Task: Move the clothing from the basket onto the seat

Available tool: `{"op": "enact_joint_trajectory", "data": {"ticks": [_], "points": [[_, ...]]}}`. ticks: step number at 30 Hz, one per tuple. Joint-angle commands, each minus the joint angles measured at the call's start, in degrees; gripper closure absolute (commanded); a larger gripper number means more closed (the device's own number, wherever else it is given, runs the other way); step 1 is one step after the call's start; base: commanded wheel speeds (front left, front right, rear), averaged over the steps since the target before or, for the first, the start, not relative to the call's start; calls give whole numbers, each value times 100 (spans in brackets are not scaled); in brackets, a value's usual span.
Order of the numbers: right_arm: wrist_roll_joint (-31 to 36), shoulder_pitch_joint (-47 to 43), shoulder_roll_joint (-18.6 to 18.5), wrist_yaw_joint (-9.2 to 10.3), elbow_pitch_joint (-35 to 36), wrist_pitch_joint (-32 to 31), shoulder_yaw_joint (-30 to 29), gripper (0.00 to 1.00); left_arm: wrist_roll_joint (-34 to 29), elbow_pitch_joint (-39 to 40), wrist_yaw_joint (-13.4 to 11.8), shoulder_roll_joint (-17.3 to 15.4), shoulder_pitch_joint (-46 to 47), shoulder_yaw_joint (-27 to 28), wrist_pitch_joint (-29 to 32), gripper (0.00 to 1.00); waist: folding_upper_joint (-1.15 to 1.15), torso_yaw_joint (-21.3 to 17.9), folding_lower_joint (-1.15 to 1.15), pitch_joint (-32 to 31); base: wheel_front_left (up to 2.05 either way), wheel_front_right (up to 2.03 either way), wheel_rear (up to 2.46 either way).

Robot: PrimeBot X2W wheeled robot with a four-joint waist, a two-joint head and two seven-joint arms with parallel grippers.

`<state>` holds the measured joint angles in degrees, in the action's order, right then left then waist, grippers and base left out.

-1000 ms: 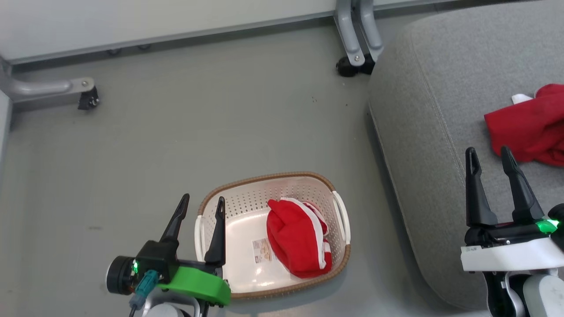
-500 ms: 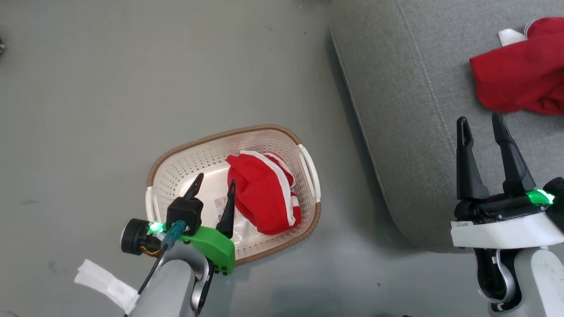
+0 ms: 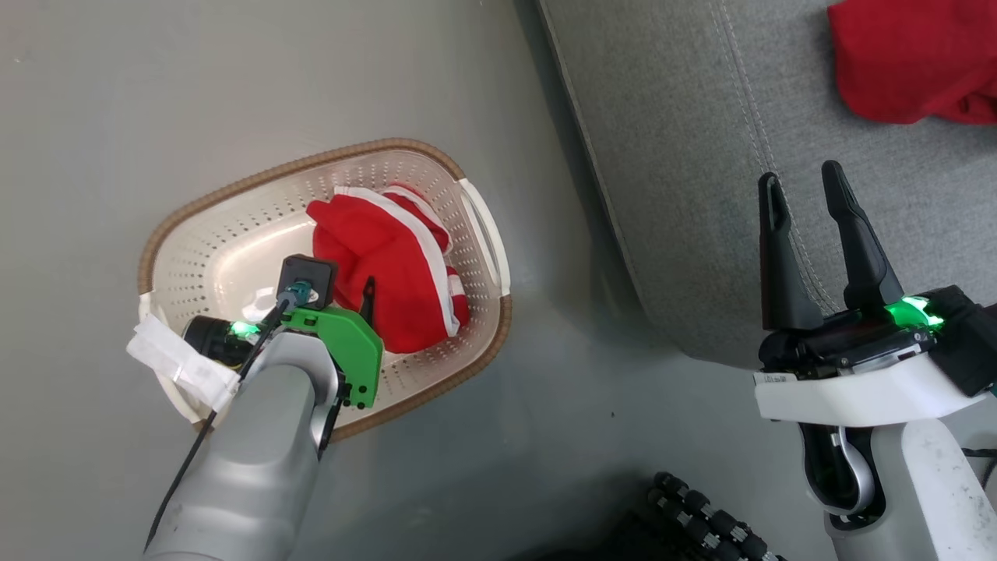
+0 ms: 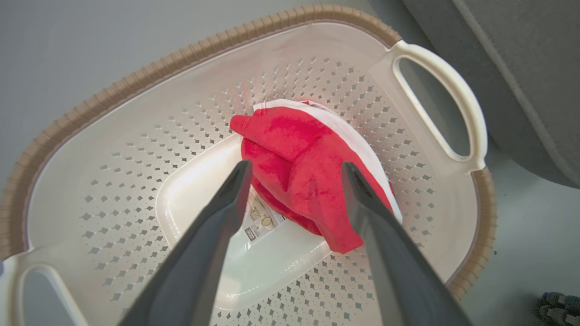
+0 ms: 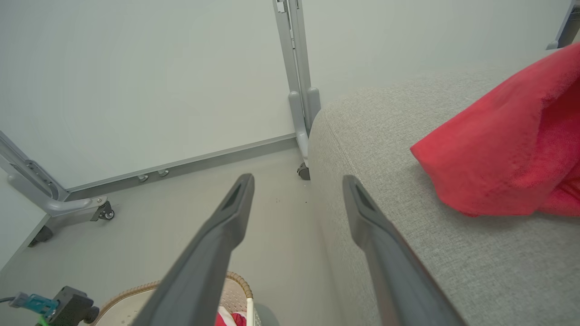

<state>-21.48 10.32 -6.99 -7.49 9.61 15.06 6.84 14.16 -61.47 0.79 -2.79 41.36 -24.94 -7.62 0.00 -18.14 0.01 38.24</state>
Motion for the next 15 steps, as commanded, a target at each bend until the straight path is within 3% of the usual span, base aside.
{"op": "enact_joint_trajectory", "data": {"ticks": [1, 15], "points": [[10, 121, 33, 0, 37, 17, 44, 0, -9, -138, -2, -99, 234, -18, 38, 0, 0, -429, -1, 578, 0, 0, 0], [148, 428, 153, 0, 79, 17, 409, 0, 156, -1043, -287, -303, 1132, 95, 517, 0, 0, -651, -1, 1402, 0, 0, 0]]}}
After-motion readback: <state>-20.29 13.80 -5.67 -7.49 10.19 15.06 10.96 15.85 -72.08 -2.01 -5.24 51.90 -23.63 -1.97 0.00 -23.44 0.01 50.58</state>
